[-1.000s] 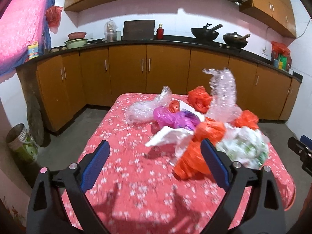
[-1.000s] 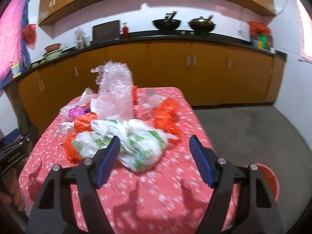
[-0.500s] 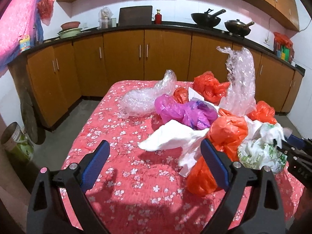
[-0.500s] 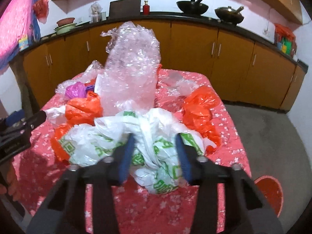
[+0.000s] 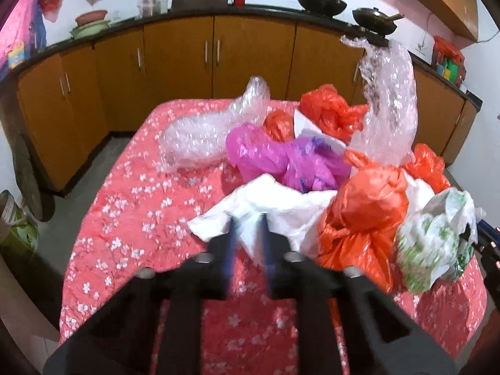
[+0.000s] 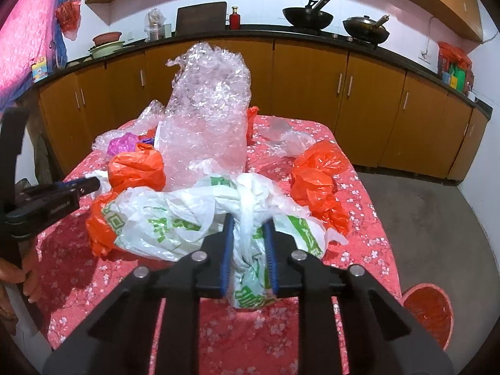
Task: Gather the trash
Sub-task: 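Grasp the white plastic bag with the left tool, then carry both bags to the red bin and open both tools over it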
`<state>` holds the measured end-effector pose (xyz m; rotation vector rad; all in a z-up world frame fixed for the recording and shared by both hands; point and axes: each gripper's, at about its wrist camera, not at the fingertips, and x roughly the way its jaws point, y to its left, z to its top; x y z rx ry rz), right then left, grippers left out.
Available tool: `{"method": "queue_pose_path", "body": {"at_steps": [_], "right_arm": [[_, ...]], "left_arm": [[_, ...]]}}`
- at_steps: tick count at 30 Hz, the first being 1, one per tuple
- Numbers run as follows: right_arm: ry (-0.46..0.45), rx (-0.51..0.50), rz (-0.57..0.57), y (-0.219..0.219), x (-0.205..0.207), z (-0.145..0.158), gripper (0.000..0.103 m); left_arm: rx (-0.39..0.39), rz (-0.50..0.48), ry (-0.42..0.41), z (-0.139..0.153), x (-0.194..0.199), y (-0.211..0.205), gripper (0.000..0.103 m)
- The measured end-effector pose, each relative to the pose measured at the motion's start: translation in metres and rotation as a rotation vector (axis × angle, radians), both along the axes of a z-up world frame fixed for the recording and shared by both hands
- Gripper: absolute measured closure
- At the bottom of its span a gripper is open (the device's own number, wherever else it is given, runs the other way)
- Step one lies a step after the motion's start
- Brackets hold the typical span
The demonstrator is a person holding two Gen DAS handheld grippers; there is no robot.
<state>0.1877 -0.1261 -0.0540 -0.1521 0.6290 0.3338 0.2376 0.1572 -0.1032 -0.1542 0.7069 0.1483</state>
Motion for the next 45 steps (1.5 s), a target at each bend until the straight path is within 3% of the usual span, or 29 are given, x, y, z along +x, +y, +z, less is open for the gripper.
{"method": "queue_pose_path", "body": {"at_steps": [9, 15, 17, 20, 26, 27, 29, 30, 31, 37, 45], "right_arm": [[-0.046, 0.041, -0.001, -0.016, -0.018, 0.020, 0.089], [-0.076, 0.053, -0.011, -0.026, -0.032, 0.032, 0.089], [-0.079, 0.051, -0.017, -0.029, -0.034, 0.033, 0.089], [-0.081, 0.049, -0.021, -0.030, -0.036, 0.034, 0.089], [-0.075, 0.053, -0.030, -0.034, -0.033, 0.035, 0.089], [-0.072, 0.055, -0.032, -0.035, -0.033, 0.034, 0.089], [-0.068, 0.058, -0.038, -0.035, -0.032, 0.033, 0.089], [-0.067, 0.059, -0.039, -0.035, -0.032, 0.033, 0.089], [-0.068, 0.061, -0.040, -0.036, -0.033, 0.033, 0.089], [-0.093, 0.068, -0.041, -0.042, -0.038, 0.040, 0.089], [-0.129, 0.098, -0.072, -0.061, -0.046, 0.054, 0.089]], "left_arm": [[0.025, 0.042, -0.107, 0.036, -0.035, 0.014, 0.103], [-0.003, -0.018, -0.117, 0.040, -0.039, 0.010, 0.102], [-0.036, -0.038, -0.112, 0.036, -0.038, 0.006, 0.097], [-0.035, -0.049, -0.134, 0.035, -0.036, -0.004, 0.060], [-0.004, -0.089, -0.113, 0.031, -0.024, -0.020, 0.058], [-0.002, -0.091, -0.101, 0.028, -0.021, -0.020, 0.060], [-0.006, -0.097, -0.064, 0.019, -0.014, -0.021, 0.073], [-0.011, -0.100, -0.043, 0.014, -0.010, -0.021, 0.092], [-0.013, -0.099, -0.028, 0.011, -0.009, -0.021, 0.099], [-0.002, -0.073, -0.057, 0.021, -0.026, -0.014, 0.100], [0.009, -0.041, -0.159, 0.071, -0.053, -0.005, 0.100]]}}
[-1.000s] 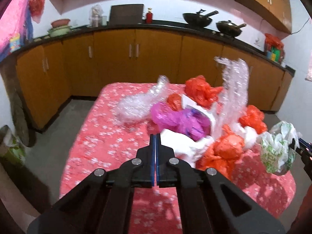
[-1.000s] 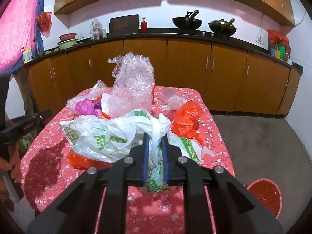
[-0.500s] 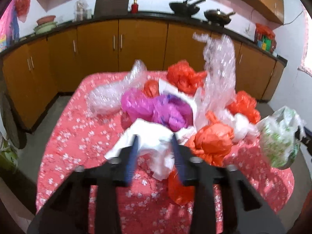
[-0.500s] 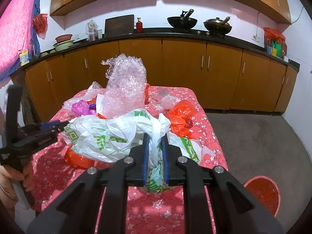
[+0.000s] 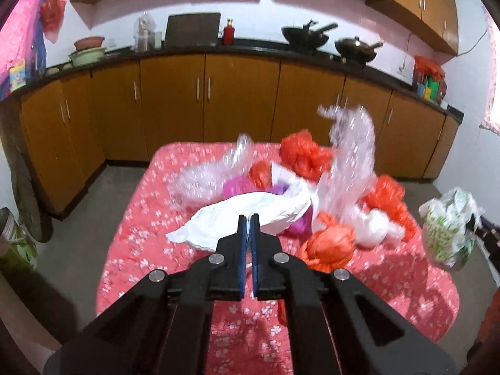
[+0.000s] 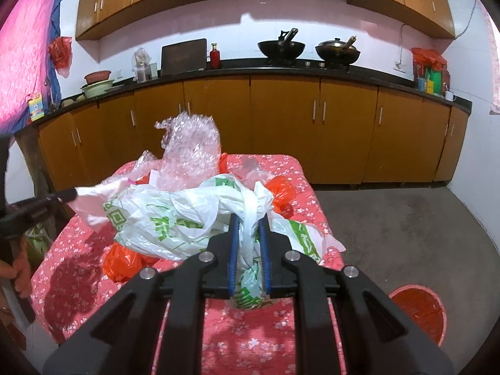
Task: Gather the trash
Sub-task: 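Carry both bags to the red bin and open both tools over it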
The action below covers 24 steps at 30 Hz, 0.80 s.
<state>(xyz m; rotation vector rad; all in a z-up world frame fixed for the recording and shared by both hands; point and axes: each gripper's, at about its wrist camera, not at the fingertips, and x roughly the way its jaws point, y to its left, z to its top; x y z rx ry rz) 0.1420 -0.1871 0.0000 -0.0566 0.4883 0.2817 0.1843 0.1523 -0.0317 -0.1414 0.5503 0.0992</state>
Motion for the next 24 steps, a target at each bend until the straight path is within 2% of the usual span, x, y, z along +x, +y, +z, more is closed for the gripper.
{"method": "queue_pose_path", "body": {"at_steps": [6, 12, 18, 24], "right_arm": [[-0.025, 0.012, -0.043, -0.019, -0.005, 0.008, 0.089], [-0.043, 0.020, -0.142, -0.061, -0.006, 0.011, 0.089], [-0.041, 0.016, -0.295, -0.126, -0.006, 0.006, 0.089], [-0.020, -0.008, -0.486, -0.213, -0.006, -0.010, 0.089]], "left_arm": [[0.011, -0.048, -0.059, 0.032, -0.007, -0.026, 0.101], [0.005, -0.192, -0.101, 0.055, -0.002, -0.088, 0.101], [-0.029, -0.337, -0.096, 0.052, 0.011, -0.157, 0.101], [-0.080, -0.498, -0.038, 0.028, 0.030, -0.247, 0.101]]}}
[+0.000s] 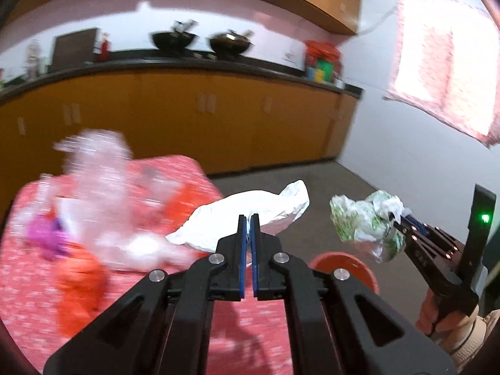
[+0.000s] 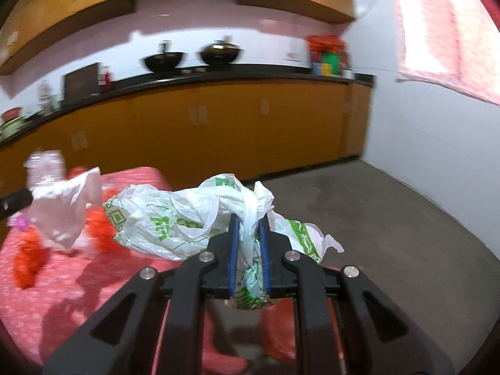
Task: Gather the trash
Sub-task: 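Carry both bags to the red bin and open both tools over it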
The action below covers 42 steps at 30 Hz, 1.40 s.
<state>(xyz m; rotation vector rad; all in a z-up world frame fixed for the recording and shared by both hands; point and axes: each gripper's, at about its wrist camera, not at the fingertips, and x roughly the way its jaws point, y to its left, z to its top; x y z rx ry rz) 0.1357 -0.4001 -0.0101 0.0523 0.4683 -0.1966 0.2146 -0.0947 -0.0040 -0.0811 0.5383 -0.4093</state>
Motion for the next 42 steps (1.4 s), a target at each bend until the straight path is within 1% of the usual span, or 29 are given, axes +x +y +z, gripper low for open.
{"method": "queue_pose_path", "body": {"at_steps": [1, 3, 4, 7, 8, 10, 11, 17, 22, 27, 31, 36, 40, 42], "right_arm": [[0.007, -0.001, -0.025, -0.011, 0.000, -0.004, 0.089], [0.031, -0.005, -0.104, -0.043, 0.000, -0.016, 0.089], [0.044, -0.007, -0.130, -0.056, 0.001, -0.022, 0.089], [0.080, -0.009, -0.185, -0.082, 0.005, -0.036, 0.089], [0.095, -0.008, -0.204, -0.092, 0.007, -0.042, 0.089], [0.120, -0.007, -0.239, -0.110, 0.011, -0.055, 0.089], [0.129, -0.005, -0.255, -0.118, 0.011, -0.061, 0.089], [0.187, 0.031, -0.337, -0.163, 0.018, -0.096, 0.089], [0.230, 0.064, -0.362, -0.179, 0.029, -0.122, 0.089], [0.262, 0.095, -0.353, -0.188, 0.042, -0.144, 0.089], [0.283, 0.118, -0.327, -0.191, 0.056, -0.157, 0.089], [0.307, 0.137, -0.297, -0.190, 0.061, -0.171, 0.089], [0.317, 0.157, -0.264, -0.189, 0.065, -0.178, 0.088], [0.309, 0.150, -0.257, -0.187, 0.065, -0.178, 0.086]], "left_arm": [[-0.002, -0.034, 0.014, -0.007, 0.003, -0.021, 0.101], [-0.007, -0.079, 0.034, -0.018, 0.007, -0.048, 0.101], [-0.008, -0.112, 0.047, -0.025, 0.009, -0.069, 0.101], [0.003, -0.173, 0.076, -0.041, 0.014, -0.110, 0.101], [0.009, -0.200, 0.092, -0.049, 0.016, -0.130, 0.101], [0.015, -0.229, 0.114, -0.059, 0.019, -0.149, 0.101], [0.020, -0.249, 0.135, -0.067, 0.021, -0.166, 0.101], [0.056, -0.310, 0.202, -0.101, 0.034, -0.219, 0.101], [0.069, -0.335, 0.255, -0.122, 0.047, -0.240, 0.101], [0.086, -0.355, 0.282, -0.138, 0.052, -0.258, 0.101], [0.097, -0.371, 0.305, -0.149, 0.054, -0.270, 0.101], [0.104, -0.385, 0.333, -0.161, 0.057, -0.282, 0.100], [0.106, -0.386, 0.344, -0.164, 0.060, -0.291, 0.100], [0.098, -0.380, 0.343, -0.163, 0.060, -0.291, 0.100]]}}
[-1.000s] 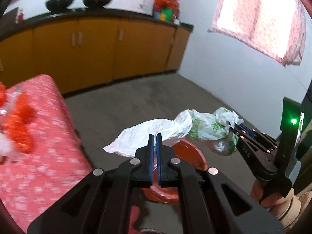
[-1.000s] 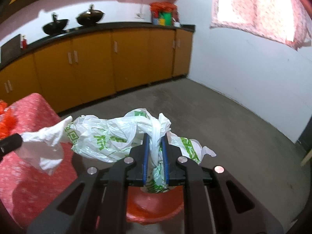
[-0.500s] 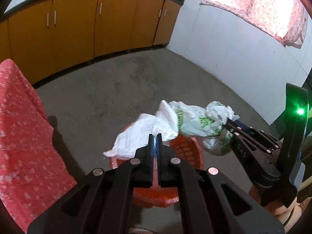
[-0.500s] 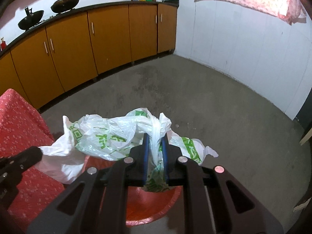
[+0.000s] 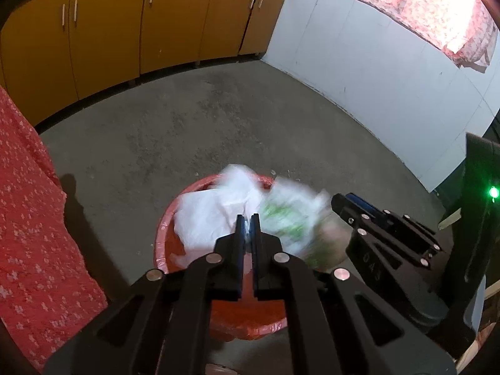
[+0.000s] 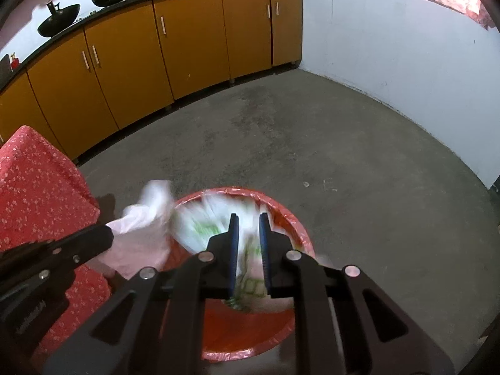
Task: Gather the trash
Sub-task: 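Carry both bags to the red bin and open both tools over it, then return both tools to the table and grasp orange bags with each tool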
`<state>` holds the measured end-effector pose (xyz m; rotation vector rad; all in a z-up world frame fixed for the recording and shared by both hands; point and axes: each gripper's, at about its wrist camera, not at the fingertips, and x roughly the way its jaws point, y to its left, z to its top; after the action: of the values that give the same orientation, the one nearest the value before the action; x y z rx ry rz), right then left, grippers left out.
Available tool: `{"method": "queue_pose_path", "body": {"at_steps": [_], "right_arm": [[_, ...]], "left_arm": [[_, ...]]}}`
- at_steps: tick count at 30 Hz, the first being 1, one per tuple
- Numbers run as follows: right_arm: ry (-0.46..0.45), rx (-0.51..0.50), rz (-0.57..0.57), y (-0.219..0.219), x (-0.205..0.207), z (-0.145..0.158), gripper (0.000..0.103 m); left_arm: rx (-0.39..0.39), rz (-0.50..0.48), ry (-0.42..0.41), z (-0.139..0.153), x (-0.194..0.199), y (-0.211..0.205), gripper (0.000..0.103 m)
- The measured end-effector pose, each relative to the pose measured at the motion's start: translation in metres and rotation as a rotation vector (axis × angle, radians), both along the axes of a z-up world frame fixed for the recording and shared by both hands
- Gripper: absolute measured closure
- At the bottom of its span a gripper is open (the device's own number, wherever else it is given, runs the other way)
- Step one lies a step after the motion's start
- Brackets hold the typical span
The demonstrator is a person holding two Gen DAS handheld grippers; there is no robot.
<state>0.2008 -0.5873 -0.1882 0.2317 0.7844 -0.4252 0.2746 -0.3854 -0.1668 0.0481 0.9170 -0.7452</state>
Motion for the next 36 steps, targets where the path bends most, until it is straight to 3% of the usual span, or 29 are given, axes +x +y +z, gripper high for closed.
{"method": "queue_pose_path", "body": {"at_steps": [3, 8, 12, 20, 25, 28, 36], "right_arm": [[-0.008, -0.006, 0.007, 0.002, -0.003, 0.003, 0.079], [-0.047, -0.032, -0.003, 0.006, -0.011, 0.019, 0.078], [-0.070, -0.074, 0.013, 0.015, -0.016, 0.039, 0.078], [-0.136, -0.104, 0.029, 0.031, -0.036, 0.080, 0.076], [-0.166, -0.106, 0.079, 0.052, -0.034, 0.101, 0.073], [-0.197, -0.102, 0.137, 0.076, -0.027, 0.117, 0.068], [-0.227, -0.007, 0.425, 0.201, 0.008, 0.150, 0.066]], "left_arm": [[-0.006, 0.003, 0.007, 0.000, 0.002, 0.003, 0.097], [-0.012, 0.045, 0.001, 0.004, 0.011, 0.019, 0.094], [-0.002, 0.076, -0.036, 0.014, 0.012, 0.027, 0.073], [-0.022, 0.083, -0.061, 0.031, 0.010, 0.034, 0.072], [-0.041, 0.150, -0.126, 0.064, 0.004, 0.081, 0.069], [-0.022, 0.219, -0.185, 0.087, -0.006, 0.131, 0.065], [0.080, 0.477, -0.309, 0.114, -0.036, 0.278, 0.051]]}}
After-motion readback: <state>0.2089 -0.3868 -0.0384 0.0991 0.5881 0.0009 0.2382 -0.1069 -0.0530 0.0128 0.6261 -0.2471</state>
